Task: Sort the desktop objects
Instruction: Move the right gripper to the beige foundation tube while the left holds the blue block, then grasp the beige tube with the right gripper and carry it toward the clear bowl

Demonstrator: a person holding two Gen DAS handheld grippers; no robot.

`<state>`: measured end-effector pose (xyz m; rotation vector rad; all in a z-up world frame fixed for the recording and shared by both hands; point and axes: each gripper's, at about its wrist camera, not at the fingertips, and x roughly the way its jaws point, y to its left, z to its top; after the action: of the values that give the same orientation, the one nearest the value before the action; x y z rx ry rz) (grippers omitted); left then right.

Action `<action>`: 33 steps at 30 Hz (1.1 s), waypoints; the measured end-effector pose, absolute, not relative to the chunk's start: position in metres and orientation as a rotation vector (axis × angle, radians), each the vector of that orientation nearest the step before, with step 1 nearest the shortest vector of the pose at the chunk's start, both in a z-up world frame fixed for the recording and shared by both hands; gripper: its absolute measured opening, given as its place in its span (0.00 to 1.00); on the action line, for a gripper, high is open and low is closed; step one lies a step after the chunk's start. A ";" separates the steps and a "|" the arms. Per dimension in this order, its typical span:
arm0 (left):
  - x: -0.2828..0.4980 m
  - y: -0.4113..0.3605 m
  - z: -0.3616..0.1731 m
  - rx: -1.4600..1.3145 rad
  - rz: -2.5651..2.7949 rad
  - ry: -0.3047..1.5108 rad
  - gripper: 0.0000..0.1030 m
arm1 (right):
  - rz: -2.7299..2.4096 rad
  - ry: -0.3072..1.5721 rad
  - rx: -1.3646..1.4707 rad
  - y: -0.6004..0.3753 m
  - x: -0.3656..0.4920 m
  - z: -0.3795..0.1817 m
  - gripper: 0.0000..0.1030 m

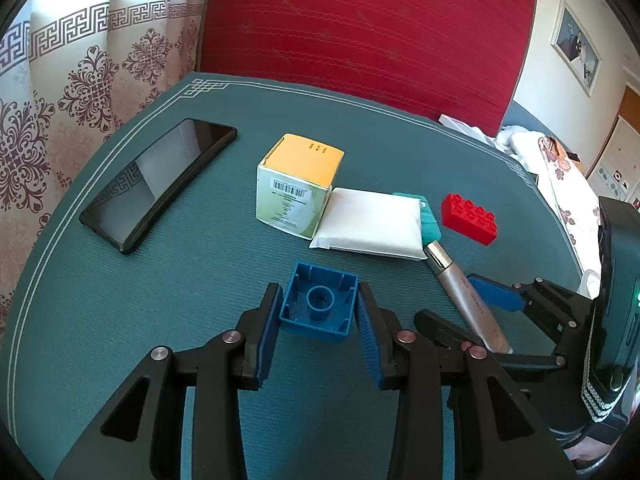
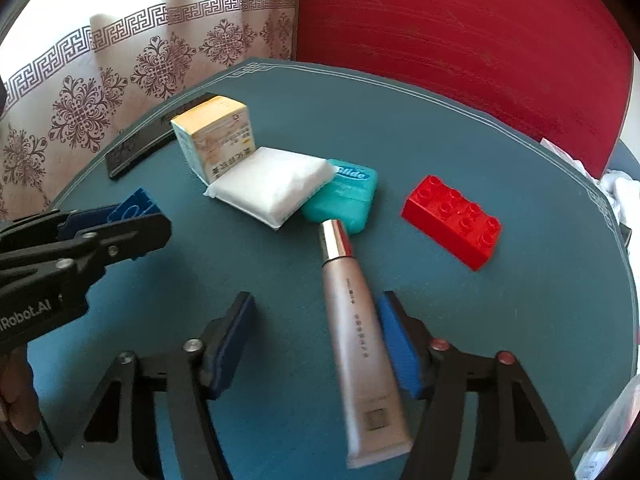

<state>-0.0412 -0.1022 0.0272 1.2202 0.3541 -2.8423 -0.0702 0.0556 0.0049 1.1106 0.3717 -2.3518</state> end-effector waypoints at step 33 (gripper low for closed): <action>-0.034 -0.077 0.031 1.241 -2.933 0.329 0.39 | -2.518 0.061 1.115 0.106 -0.034 0.029 0.24</action>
<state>-0.0340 -0.0772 0.0312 1.2412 0.3292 -2.9332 -0.0336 0.1064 0.0287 1.1150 0.0610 -2.5185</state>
